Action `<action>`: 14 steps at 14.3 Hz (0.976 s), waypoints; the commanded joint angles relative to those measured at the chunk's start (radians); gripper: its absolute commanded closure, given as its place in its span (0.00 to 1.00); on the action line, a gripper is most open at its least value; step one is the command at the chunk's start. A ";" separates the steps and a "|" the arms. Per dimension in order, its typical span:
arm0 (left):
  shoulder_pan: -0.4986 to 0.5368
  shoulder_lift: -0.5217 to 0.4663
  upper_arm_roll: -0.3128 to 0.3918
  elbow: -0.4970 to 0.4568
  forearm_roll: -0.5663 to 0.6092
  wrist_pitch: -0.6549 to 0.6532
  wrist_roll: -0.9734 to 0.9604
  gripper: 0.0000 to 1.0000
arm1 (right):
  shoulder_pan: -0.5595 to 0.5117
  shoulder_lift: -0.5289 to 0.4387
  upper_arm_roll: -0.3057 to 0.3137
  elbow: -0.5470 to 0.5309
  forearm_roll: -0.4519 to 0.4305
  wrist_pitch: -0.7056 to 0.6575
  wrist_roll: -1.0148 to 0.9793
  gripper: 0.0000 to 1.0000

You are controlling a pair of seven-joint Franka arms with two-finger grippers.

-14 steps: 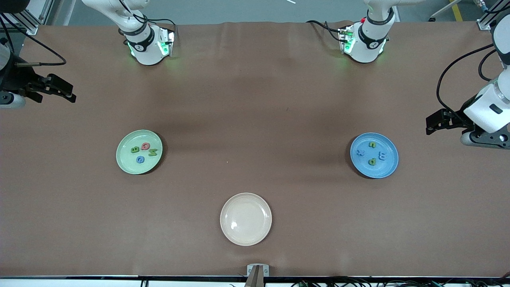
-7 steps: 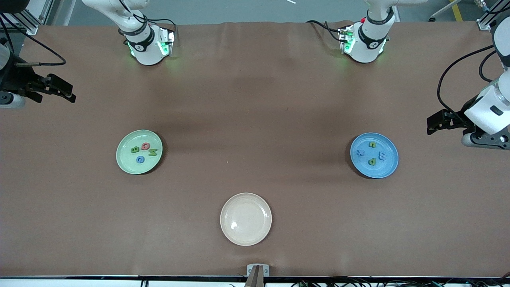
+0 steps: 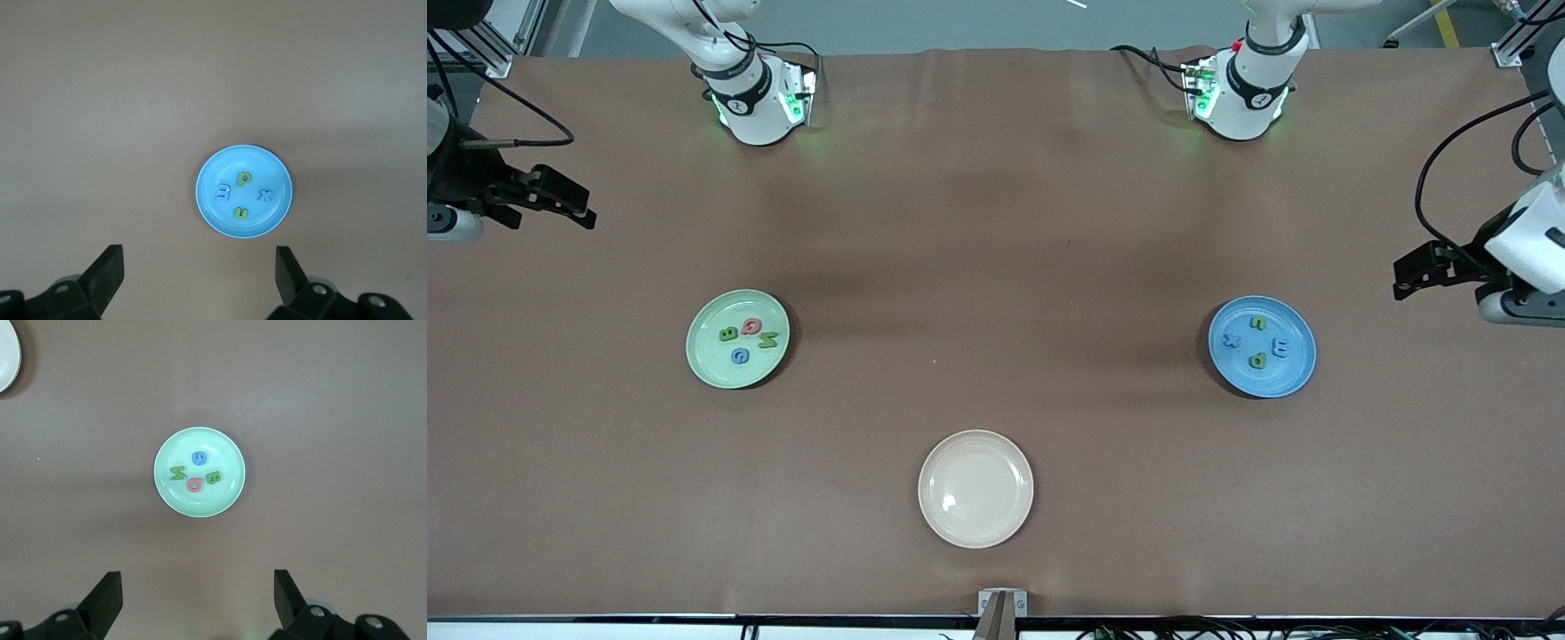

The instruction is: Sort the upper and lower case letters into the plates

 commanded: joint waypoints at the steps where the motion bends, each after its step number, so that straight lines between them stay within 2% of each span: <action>1: 0.000 -0.040 0.002 -0.024 -0.021 -0.011 -0.078 0.00 | -0.015 -0.018 0.008 -0.010 0.014 -0.002 0.007 0.00; 4: -0.011 -0.124 -0.007 -0.134 -0.004 0.027 -0.081 0.00 | -0.017 -0.018 0.008 -0.010 0.014 -0.002 0.007 0.00; 5: -0.008 -0.127 -0.013 -0.139 -0.004 0.035 -0.081 0.00 | -0.017 -0.018 0.008 -0.010 0.014 -0.002 0.007 0.00; 9: -0.010 -0.132 -0.021 -0.066 -0.018 0.029 -0.063 0.00 | -0.017 -0.018 0.008 -0.010 0.014 -0.002 0.007 0.00; 12: -0.002 -0.117 -0.016 -0.001 -0.019 -0.033 -0.060 0.00 | -0.017 -0.018 0.008 -0.010 0.014 -0.002 0.007 0.00; 14: 0.000 -0.115 -0.014 0.001 -0.019 -0.044 -0.036 0.00 | -0.017 -0.018 0.008 -0.010 0.014 -0.002 0.007 0.00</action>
